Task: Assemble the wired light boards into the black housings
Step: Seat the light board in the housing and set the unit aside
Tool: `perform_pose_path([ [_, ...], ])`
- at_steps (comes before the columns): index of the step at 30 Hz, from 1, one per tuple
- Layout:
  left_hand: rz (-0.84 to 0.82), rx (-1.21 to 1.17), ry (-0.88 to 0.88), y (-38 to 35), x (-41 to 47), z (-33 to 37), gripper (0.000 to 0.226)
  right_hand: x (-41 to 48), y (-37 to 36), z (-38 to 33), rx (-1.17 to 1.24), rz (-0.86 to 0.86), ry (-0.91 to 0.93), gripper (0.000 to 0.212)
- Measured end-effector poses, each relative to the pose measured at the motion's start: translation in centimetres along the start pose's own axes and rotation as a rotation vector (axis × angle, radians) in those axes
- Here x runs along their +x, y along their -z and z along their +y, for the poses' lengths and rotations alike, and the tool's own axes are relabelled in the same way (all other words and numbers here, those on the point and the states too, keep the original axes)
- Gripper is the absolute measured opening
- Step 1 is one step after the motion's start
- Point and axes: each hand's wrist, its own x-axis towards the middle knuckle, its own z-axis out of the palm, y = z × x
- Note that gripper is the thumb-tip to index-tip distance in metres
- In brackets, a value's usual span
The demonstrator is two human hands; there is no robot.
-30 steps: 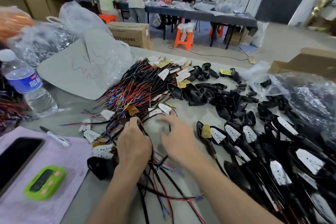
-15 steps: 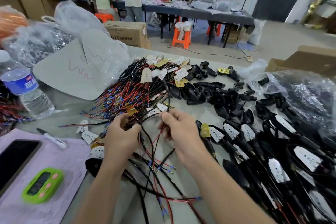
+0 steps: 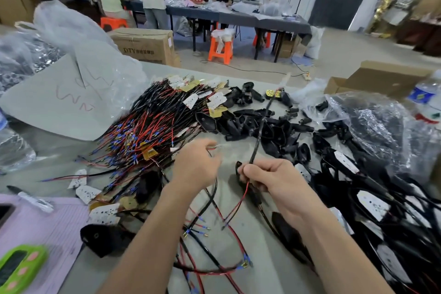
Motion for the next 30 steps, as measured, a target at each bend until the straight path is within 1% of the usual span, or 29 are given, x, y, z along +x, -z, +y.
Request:
perform_pose_path([
  [2, -0.111, 0.057, -0.007, -1.5, 2.6, 1.8, 0.049, -0.4, 1.4, 0.0, 0.019, -0.005, -0.01, 0.021],
  [4, -0.184, 0.074, -0.036, -3.1, 5.2, 3.5, 0.06, -0.7, 2.7, -0.1, 0.041, -0.005, -0.01, 0.022],
  [7, -0.216, 0.074, -0.039, -5.0, 8.4, 4.9, 0.069, -1.2, 4.0, 0.0, 0.048, 0.0, 0.011, 0.019],
  [9, -0.205, 0.073, 0.058, -6.1, 10.4, 4.9, 0.07, -1.3, 4.5, 0.2, 0.054, 0.004, 0.008, 0.018],
  [11, -0.183, -0.042, 0.254, -6.8, 12.0, 4.6, 0.064, -1.3, 4.9, 0.5, 0.048, 0.0, -0.015, 0.017],
  [12, -0.176, -0.103, 0.319, -7.1, 12.7, 4.5, 0.054, -1.2, 5.1, 0.7, 0.045, -0.006, -0.032, 0.016],
  [15, -0.189, -0.199, 0.368, -7.1, 14.0, 4.0, 0.019, -1.0, 5.1, 1.0, 0.042, -0.034, -0.056, 0.013],
  [17, -0.198, -0.174, 0.377, -6.3, 14.1, 3.8, 0.011, -0.7, 5.0, 0.9, 0.054, -0.025, -0.031, 0.014],
  [18, -0.187, -0.118, 0.362, -5.7, 14.0, 3.7, 0.009, -0.6, 5.0, 0.7, 0.063, -0.009, -0.014, 0.017],
  [20, -0.098, -0.04, 0.302, -4.4, 12.9, 3.4, 0.011, -0.2, 4.8, 0.0, 0.102, 0.037, 0.013, 0.021],
  [23, 0.054, -0.073, 0.246, -2.5, 8.8, 3.0, 0.02, 0.3, 4.6, -1.5, 0.196, 0.096, 0.038, 0.02],
  [25, 0.094, -0.145, 0.238, -1.6, 5.3, 2.8, 0.013, 0.5, 4.3, -2.5, 0.235, 0.142, 0.08, 0.018],
  [27, 0.074, -0.235, 0.242, -1.3, 1.9, 2.5, 0.006, 0.7, 3.8, -3.2, 0.279, 0.196, 0.119, 0.015],
  [28, 0.063, -0.303, 0.266, -1.3, 0.3, 2.3, 0.006, 0.7, 3.6, -3.4, 0.293, 0.218, 0.135, 0.012],
  [30, 0.034, -0.5, 0.384, -1.6, -2.5, 1.8, 0.006, 0.4, 3.3, -3.2, 0.291, 0.248, 0.154, 0.011],
])
